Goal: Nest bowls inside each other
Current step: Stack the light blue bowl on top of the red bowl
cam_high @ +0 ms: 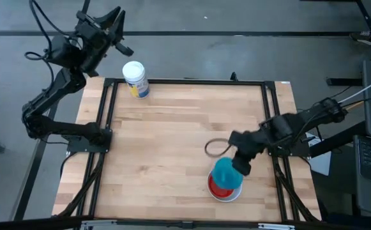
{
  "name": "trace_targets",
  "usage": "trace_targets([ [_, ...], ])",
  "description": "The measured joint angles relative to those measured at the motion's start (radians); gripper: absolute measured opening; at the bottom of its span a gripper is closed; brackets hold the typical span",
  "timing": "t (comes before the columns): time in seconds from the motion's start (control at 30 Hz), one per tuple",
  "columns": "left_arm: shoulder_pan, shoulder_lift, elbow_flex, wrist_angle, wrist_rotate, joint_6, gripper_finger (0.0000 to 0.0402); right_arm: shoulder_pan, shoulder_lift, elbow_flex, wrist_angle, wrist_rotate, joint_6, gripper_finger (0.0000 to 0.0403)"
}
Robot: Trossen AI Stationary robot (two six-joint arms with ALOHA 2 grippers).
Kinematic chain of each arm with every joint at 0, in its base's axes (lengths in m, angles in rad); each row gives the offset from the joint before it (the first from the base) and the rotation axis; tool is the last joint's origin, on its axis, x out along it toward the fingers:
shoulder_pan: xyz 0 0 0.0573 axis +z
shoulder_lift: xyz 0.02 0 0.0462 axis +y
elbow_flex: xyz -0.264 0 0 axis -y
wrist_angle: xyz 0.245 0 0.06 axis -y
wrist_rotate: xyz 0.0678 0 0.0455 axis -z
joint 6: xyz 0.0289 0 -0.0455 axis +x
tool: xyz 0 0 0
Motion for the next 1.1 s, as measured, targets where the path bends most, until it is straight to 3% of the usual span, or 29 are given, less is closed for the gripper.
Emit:
trace_targets([
  [0.17,0.018,-0.002,0.0,-0.001,0.004,-0.001,0.007,0.066,0.101,0.0,0.009,-0.068,0.01,0.0],
  [0.47,0.018,-0.002,0.0,-0.001,0.015,0.001,0.007,0.08,0.187,0.0,0.022,-0.043,-0.058,0.0],
  [1.1,0.017,-0.066,0.0,-0.073,0.027,-0.01,0.007,0.066,0.186,-0.203,0.222,-0.039,-0.077,0.0],
])
